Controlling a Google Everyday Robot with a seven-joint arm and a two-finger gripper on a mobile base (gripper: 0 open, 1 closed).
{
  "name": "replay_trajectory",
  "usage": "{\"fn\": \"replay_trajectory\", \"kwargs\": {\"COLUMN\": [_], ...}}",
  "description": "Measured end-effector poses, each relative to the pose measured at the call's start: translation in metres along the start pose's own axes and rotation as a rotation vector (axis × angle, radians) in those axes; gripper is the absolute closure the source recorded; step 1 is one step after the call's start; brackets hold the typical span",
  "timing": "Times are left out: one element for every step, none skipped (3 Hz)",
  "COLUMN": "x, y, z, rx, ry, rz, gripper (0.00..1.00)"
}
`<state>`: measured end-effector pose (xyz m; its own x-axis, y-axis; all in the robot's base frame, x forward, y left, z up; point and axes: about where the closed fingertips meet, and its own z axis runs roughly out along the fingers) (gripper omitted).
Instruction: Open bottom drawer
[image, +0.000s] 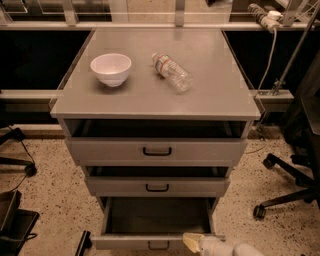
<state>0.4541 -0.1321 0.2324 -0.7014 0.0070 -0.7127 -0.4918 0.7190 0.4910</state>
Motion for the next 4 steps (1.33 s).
{"fn": "replay_trajectory", "kwargs": {"x": [0.0078,0.004,0.0039,0.0039], "y": [0.0198,0.0223,0.0223,0.0223], "z": [-0.0318,-0.0312,-0.0311,-0.0311], "rx": [-0.013,-0.011,-0.011,-0.011], "ry": [-0.002,-0.019,-0.019,-0.019], "rz": [0.017,0.006,0.006,0.006], "gripper": [0.81,0.58,0.36,0.12]}}
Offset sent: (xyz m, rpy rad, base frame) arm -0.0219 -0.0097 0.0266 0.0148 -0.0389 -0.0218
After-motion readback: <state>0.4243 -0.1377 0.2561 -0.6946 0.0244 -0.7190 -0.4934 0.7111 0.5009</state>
